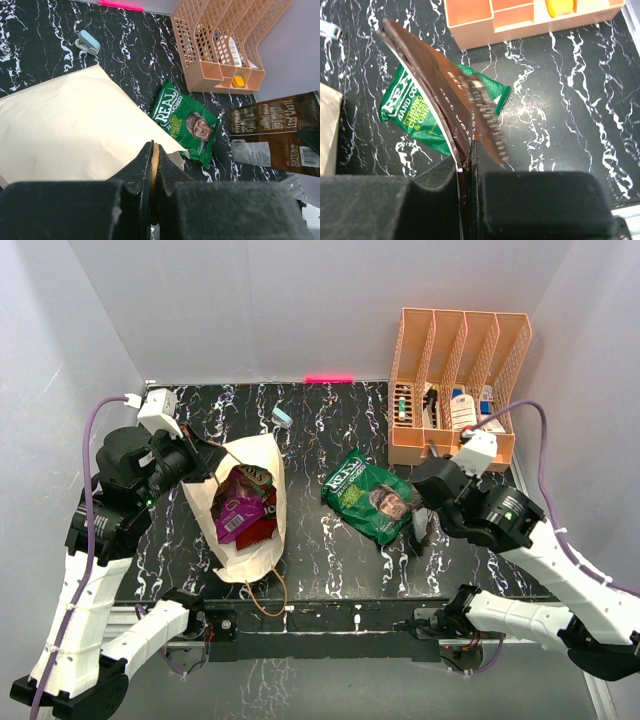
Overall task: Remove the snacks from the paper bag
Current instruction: Place the snack at the center of the board.
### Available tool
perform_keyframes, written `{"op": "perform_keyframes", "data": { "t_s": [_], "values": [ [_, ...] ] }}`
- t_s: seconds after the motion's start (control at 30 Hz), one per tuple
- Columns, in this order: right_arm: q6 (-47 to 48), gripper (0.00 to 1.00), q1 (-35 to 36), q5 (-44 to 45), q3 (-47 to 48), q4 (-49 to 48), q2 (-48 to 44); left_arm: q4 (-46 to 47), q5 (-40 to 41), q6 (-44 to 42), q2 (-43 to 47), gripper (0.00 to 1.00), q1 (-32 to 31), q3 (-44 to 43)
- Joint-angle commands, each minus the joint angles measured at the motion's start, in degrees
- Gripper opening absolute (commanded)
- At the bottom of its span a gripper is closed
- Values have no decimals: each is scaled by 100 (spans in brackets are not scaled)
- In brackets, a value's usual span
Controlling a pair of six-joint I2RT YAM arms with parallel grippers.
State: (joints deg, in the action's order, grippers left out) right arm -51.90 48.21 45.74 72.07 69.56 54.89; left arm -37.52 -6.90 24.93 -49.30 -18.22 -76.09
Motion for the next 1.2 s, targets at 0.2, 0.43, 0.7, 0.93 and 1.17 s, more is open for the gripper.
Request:
{"op": "perform_keyframes", "data": {
  "t_s": [0.2,0.43,0.7,0.93,1.17],
  "values": [
    [-2110,7,-31,609,-536,-320,-334,135,-119,1,84,0,-11,-100],
    [-1881,7,-33,333,-644,-1107,443,36,-22,-25,152,0,-6,-163],
    [-1488,7,-107,252,-627,-1649,755,5,22,-32,209,0,-6,-195],
    [-1156,7,-267,156,-442,-1990,903,3,19,-34,228,0,-6,-178],
    [-1030,7,-458,-72,-422,-2309,1242,-10,43,-50,243,0,-9,-195]
  ]
}}
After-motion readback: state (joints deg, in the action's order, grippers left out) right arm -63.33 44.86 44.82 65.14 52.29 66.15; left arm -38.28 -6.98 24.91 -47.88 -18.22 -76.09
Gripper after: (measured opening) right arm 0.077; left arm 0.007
